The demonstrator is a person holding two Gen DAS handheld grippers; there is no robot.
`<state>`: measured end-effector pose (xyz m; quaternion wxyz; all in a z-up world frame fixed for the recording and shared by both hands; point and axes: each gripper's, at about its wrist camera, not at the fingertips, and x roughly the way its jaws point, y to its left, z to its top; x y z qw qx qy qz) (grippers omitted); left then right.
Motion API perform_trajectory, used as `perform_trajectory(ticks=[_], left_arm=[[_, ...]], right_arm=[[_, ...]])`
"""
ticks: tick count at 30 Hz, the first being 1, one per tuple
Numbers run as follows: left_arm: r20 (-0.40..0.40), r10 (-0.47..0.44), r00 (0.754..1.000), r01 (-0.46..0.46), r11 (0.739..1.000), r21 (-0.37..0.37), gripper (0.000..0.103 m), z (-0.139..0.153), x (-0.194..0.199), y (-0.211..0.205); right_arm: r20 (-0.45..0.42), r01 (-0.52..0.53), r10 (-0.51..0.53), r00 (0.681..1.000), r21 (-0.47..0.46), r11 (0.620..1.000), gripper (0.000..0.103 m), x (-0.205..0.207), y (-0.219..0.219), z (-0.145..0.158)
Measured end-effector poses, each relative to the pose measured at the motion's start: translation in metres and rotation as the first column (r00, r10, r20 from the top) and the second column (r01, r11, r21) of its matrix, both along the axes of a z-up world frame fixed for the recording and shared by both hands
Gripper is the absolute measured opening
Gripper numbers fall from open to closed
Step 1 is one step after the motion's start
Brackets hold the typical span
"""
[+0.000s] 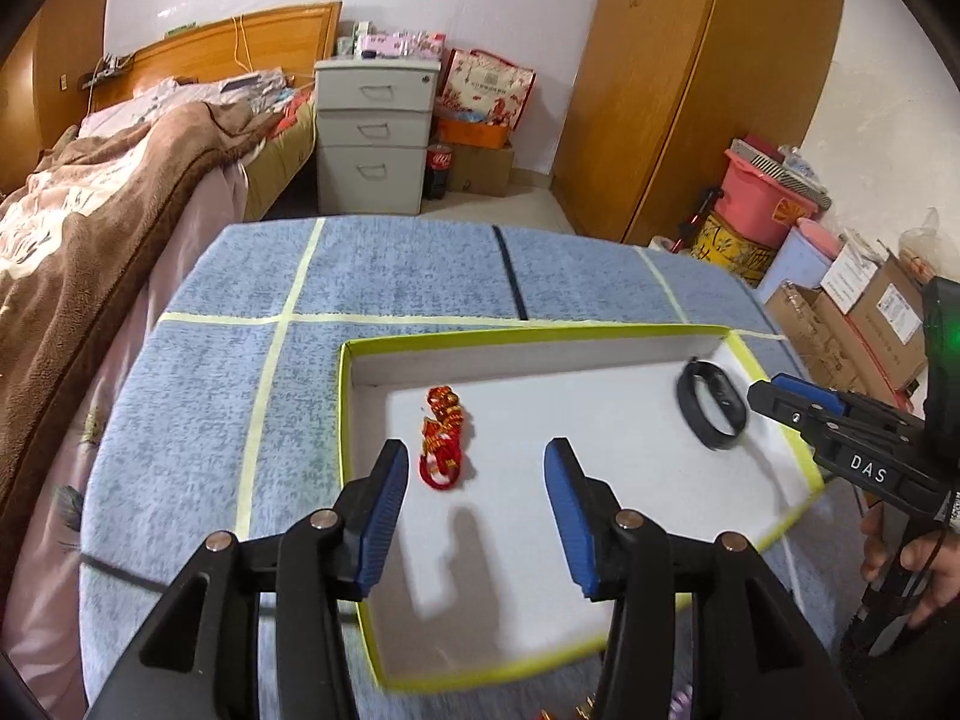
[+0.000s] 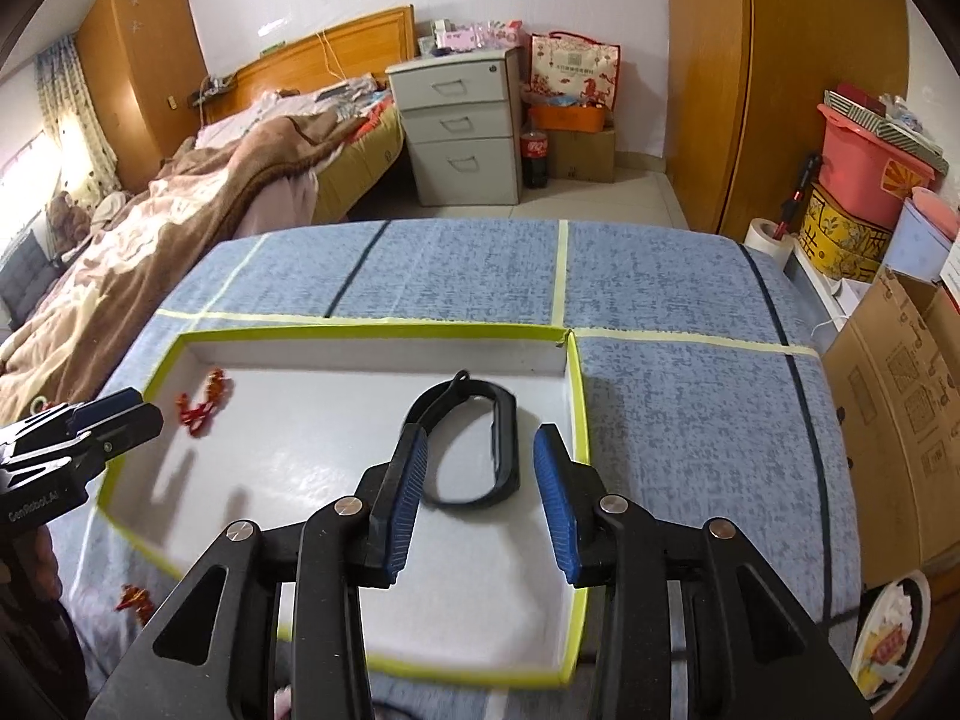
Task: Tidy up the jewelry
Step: 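Withdraw both grippers from the box back toward the jewelry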
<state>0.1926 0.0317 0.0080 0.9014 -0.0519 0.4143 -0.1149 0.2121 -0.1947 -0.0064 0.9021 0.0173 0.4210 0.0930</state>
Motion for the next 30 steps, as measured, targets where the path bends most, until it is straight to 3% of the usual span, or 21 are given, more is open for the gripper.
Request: perform_trajectory(ticks=[3,11,14,22,30], left_arm=[[0.020,0.001,1.000,-0.001,1.000,-0.009,0.058,0.007,-0.019,0.002],[0.052,0.037,0.998,-0.035,0.999,-0.028,0.058,0.011,-0.073,0.012],[0.058,0.047,0.997,-0.047,0.999,-0.007,0.058,0.009,-0.090,0.014],[0.076,0.073,0.994,-0.070,0.997,-0.035,0.058,0.005,-0.129,0.023],[0.064,0.078,0.995,-0.075,0.996,-0.051,0.059,-0.005,-0.150,0.026]], right_arm=[[0.023,-0.006,0.006,1.000,0.003,1.000,0.038,-0.018,0.000,0.008],[0.051,-0.024,0.023,0.998,0.016,1.000,0.038,-0.070,0.001,0.015],[0.051,-0.034,0.032,0.998,0.027,0.999,0.038,-0.086,0.003,0.011],[0.055,-0.095,0.091,0.994,0.058,0.994,0.038,-0.133,0.012,-0.001],[-0.005,-0.149,0.150,0.989,0.099,0.984,0.038,-0.153,0.033,-0.024]])
